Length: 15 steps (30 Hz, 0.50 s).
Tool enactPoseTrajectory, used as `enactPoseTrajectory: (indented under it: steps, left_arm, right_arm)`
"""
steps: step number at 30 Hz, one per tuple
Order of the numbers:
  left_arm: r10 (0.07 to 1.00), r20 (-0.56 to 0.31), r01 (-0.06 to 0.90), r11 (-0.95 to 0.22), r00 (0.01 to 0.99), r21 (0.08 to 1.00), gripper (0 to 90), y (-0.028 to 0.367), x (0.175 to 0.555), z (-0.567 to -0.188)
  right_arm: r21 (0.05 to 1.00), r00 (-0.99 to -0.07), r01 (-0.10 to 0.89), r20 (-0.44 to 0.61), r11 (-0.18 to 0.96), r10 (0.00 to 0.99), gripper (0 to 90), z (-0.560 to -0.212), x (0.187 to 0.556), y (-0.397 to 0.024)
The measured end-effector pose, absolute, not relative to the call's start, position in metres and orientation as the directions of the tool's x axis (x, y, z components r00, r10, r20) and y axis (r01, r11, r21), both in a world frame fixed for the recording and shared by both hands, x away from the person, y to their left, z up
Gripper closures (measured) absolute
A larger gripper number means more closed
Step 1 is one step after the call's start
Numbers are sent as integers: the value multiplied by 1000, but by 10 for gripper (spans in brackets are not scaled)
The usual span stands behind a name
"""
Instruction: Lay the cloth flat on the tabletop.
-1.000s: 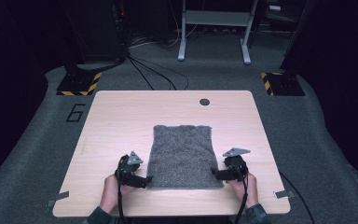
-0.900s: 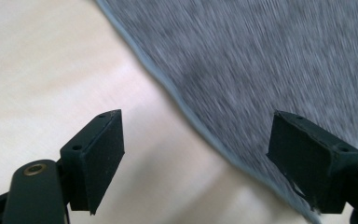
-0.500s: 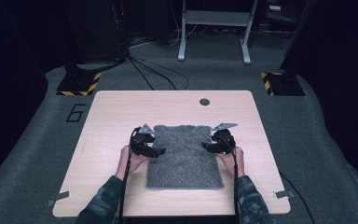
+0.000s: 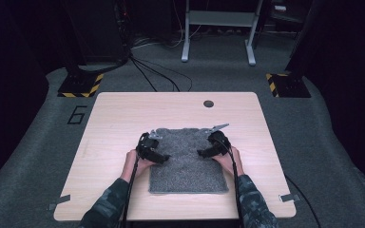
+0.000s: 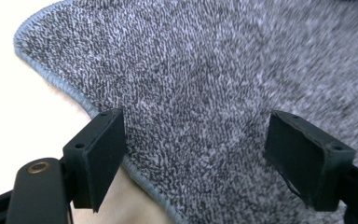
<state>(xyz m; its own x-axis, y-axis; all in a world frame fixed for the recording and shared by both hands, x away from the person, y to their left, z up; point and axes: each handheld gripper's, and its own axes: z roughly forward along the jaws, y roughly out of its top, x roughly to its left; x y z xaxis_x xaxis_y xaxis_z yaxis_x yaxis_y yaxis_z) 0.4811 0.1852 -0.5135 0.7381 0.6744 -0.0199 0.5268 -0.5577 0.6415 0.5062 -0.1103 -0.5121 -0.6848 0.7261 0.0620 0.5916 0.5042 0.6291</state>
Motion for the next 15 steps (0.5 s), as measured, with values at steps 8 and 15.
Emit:
enactPoseTrajectory:
  steps: [8,15]
  left_arm:
    - [666,7,513,-582,746,631,193,187,469,-514]
    - [669,-7,522,-574,743,631,169,186,464,-515]
  right_arm:
    - [636,-670,574,3,516,742,145,-516,486,-110]
    - [641,-661,577,2,507,750,142,-516,473,-113]
